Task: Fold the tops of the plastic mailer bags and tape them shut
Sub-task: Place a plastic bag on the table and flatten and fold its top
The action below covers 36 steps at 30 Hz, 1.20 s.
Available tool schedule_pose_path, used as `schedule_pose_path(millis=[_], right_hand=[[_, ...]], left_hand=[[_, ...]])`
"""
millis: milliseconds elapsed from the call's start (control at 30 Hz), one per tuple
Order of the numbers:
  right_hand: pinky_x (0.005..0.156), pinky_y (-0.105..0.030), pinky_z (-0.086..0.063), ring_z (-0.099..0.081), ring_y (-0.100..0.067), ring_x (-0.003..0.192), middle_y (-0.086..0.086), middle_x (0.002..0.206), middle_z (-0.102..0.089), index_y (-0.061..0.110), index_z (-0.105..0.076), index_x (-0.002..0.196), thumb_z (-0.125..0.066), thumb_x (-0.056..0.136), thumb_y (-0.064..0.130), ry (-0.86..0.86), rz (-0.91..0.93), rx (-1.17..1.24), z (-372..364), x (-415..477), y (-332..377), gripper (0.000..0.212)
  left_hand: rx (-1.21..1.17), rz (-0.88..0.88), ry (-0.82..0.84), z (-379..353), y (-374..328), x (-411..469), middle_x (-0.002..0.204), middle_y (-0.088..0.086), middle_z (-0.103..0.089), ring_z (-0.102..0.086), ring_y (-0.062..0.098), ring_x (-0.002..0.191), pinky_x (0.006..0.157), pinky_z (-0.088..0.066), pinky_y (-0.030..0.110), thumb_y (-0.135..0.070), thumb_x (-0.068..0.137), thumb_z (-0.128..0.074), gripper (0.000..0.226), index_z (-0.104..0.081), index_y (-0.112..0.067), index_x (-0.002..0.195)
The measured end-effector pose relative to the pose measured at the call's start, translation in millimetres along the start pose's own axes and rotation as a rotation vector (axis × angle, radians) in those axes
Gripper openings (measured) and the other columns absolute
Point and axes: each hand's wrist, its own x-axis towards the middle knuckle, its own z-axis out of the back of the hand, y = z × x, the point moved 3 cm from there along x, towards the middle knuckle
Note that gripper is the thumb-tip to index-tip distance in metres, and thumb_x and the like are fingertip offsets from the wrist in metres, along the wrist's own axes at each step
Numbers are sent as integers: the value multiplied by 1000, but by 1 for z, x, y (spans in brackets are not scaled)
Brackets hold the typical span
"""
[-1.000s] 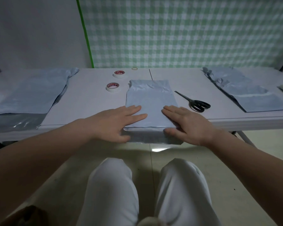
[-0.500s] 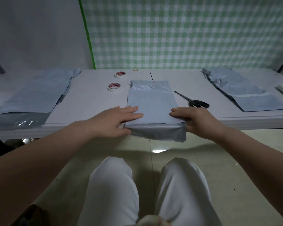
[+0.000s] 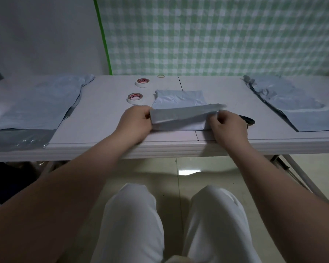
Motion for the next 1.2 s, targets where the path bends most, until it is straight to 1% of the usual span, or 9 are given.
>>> schedule_pose_path(millis=[133,300,533,667,800,900,1000,1133,1200], right_hand=[[63,-30,-31,-50,-27,68,0,62,-51,12,-56,71,-45,91,32,-92,-14,-106,-8,0,0,31],[64,-32,-28,-48,-26,61,0,55,-48,14,-46,59,-46,91,38,-157,-43,-171,-10,-1,0,40],[70,-32,-28,-52,-24,69,-1,68,-63,16,-65,72,-50,86,34,-167,-58,-217,-12,0,2,27],[72,-32,-26,-46,-22,70,0,71,-60,16,-66,79,-53,85,32,-141,-72,-247,-10,0,4,21],[79,-34,-30,-48,-21,78,2,78,-59,20,-64,89,-59,84,32,-81,-103,-236,-6,1,8,14],[77,-35,-38,-57,-25,90,-1,91,-65,19,-50,107,-67,78,26,-32,-97,-150,0,8,13,34],[68,-34,-45,-57,-23,84,-2,89,-65,19,-44,111,-67,75,15,47,-69,-103,0,17,18,43],[72,-27,-38,-53,-22,89,-4,93,-64,21,-57,101,-64,77,13,56,-54,-105,-8,28,25,26],[78,-27,-38,-56,-27,99,-6,99,-65,21,-64,96,-59,82,13,39,-42,-132,-12,31,28,17]], left_hand=[[1,70,-136,-10,-5,5,94,0,-66,-55,21,88,67,-34,28,-15,86,-50,18,-66,-19,93],[108,121,-150,-22,2,17,85,6,-60,-56,33,91,77,-40,37,-28,95,-44,17,-51,-16,85],[327,126,-167,-22,4,12,75,-3,-49,-49,26,82,76,-30,34,-27,94,-43,25,-44,-18,70],[330,103,-182,-24,3,11,86,0,-61,-54,27,89,82,-34,36,-27,93,-45,15,-48,-21,79],[218,36,-165,-24,1,14,91,1,-60,-53,27,92,79,-41,38,-17,90,-51,8,-46,-23,89],[131,-7,-130,-22,-2,15,88,-2,-52,-50,24,83,71,-41,36,-8,88,-54,22,-41,-18,103],[112,-61,-104,-21,-2,15,79,-9,-48,-50,21,80,69,-37,30,-4,86,-53,23,-54,-22,101],[108,-44,-74,-21,1,18,106,1,-65,-58,19,101,86,-37,21,-5,89,-54,27,-70,-16,107],[112,-45,-51,-21,0,20,106,5,-65,-58,23,104,90,-38,25,-5,89,-54,27,-71,-19,104]])
